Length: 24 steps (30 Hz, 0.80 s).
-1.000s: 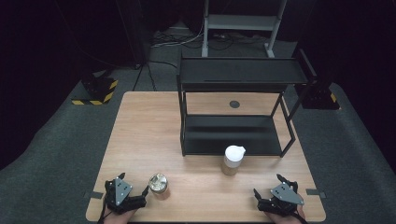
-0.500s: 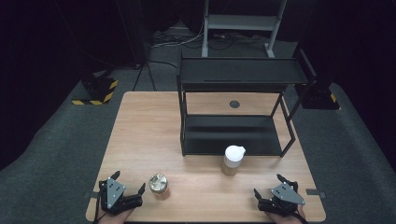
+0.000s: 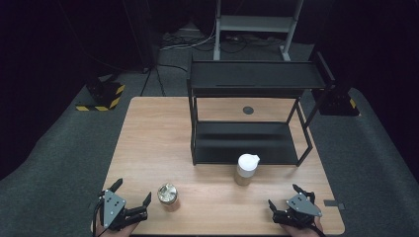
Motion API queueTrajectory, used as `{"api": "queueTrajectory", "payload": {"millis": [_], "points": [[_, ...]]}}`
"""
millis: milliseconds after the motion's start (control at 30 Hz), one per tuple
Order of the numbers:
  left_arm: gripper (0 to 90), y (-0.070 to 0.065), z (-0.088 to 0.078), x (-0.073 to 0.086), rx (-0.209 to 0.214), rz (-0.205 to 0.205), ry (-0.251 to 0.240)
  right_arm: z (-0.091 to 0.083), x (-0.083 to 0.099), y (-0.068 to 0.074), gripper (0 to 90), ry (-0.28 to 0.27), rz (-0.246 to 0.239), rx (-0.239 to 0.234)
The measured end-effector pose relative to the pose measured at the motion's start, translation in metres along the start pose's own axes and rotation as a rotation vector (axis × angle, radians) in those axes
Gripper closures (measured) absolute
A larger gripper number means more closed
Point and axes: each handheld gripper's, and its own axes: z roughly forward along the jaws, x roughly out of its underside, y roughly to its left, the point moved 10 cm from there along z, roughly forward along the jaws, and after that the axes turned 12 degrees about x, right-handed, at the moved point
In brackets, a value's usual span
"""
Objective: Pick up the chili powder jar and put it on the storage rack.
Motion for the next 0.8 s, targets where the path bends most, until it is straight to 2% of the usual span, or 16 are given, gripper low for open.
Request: {"api": "queueTrajectory", "payload": {"millis": [333,800], "points": [[0.4,-0.013,0.000,-0.009,0.060,0.013,-0.056,0.000,0.000,0.000,0.0,0.000,0.003,-0.002],[0.4,-0.028,0.011,-0.009,0.142,0.012,-0.062,0.000,0.000,0.000,0.0,0.001,0.000,-0.002]]}}
